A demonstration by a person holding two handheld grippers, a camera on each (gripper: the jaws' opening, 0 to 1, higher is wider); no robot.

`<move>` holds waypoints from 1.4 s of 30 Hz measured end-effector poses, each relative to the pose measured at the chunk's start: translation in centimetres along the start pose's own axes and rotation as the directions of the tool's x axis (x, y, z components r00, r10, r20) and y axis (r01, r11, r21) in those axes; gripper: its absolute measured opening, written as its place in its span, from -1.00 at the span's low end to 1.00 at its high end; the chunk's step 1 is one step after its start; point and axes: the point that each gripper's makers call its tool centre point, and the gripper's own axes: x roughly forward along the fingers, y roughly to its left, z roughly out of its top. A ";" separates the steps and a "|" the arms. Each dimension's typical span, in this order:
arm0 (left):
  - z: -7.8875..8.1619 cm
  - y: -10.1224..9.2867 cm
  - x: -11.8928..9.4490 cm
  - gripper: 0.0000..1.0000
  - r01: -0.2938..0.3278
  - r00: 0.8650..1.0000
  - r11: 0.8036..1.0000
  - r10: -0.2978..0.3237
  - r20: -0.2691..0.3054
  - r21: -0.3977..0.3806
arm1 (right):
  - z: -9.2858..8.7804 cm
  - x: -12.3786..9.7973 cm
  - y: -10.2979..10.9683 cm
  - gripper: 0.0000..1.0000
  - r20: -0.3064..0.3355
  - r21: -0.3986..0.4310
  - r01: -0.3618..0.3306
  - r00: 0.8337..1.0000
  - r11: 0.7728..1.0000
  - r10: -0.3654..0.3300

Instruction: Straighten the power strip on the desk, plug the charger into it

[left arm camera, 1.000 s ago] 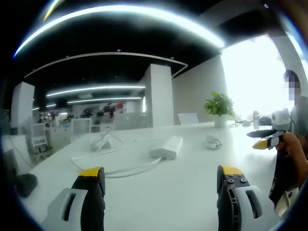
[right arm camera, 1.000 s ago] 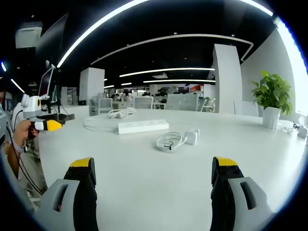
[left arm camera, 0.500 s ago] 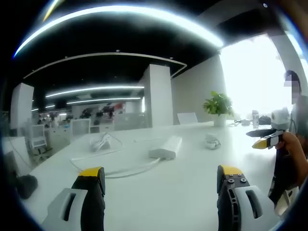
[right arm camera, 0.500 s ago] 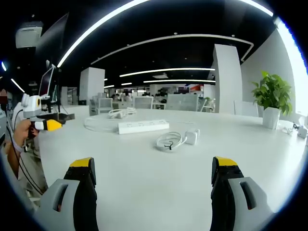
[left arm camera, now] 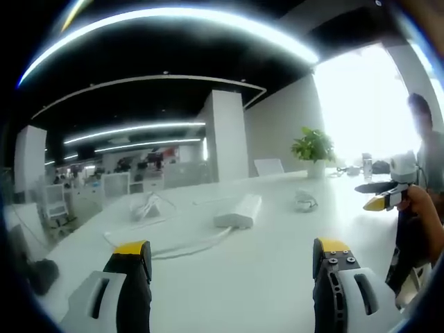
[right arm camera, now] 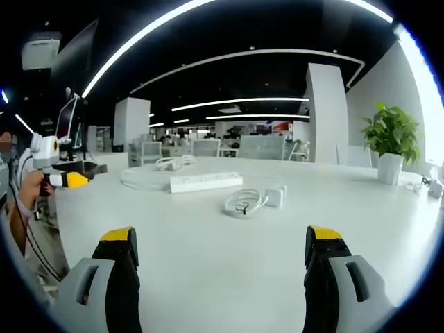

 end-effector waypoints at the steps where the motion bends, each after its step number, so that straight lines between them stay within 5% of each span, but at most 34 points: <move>1: 0.2 0.1 -0.1 0.99 -0.001 1.000 1.000 0.001 0.000 0.007 | 0.1 0.0 0.0 1.00 0.004 0.001 0.000 1.000 1.000 0.000; 33: 5.2 1.9 -0.7 0.99 -0.018 1.000 0.968 0.020 -0.006 0.248 | 0.9 -1.2 -0.9 1.00 0.035 0.010 0.031 0.999 0.999 -0.032; 42: 7.1 1.9 0.6 0.99 0.005 1.000 0.934 0.006 -0.031 0.358 | 0.9 -1.4 -0.9 1.00 0.036 0.010 0.035 0.999 0.999 -0.035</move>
